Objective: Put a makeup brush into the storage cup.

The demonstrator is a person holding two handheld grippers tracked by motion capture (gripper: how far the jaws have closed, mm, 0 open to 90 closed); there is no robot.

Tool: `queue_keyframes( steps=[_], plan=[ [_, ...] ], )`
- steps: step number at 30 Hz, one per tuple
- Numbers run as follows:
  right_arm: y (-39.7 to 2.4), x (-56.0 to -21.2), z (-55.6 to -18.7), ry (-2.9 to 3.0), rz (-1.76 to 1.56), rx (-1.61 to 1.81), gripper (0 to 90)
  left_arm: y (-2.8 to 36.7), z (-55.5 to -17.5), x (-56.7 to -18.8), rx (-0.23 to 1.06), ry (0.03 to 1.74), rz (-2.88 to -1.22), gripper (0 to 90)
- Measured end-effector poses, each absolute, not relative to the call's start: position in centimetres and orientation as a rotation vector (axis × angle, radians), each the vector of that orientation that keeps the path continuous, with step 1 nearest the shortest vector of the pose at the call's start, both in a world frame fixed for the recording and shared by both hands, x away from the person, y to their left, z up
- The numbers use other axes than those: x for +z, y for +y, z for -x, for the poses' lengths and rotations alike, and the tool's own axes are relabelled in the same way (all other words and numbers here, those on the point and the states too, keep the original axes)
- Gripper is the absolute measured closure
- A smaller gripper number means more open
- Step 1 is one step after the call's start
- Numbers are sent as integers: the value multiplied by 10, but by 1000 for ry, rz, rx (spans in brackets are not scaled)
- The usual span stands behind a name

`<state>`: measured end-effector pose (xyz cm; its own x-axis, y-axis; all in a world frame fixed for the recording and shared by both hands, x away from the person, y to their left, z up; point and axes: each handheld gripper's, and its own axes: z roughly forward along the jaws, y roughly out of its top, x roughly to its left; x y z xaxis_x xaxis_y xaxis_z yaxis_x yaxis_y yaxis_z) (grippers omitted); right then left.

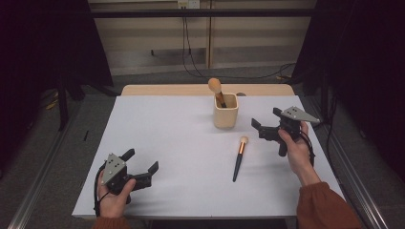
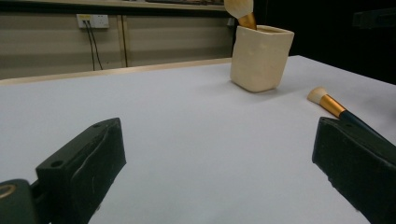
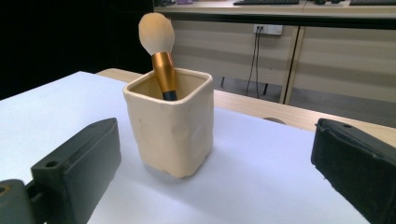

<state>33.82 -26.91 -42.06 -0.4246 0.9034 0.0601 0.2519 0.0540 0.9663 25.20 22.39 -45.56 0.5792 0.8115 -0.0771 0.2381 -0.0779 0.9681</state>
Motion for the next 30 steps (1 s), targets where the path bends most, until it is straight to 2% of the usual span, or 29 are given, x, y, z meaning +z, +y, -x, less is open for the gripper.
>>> queue_keyframes(
  steps=[30],
  plan=[
    [-298,-450,-249,1743,-1178,1334,14,224,-245,-454,591,901,-1612,26]
  ],
)
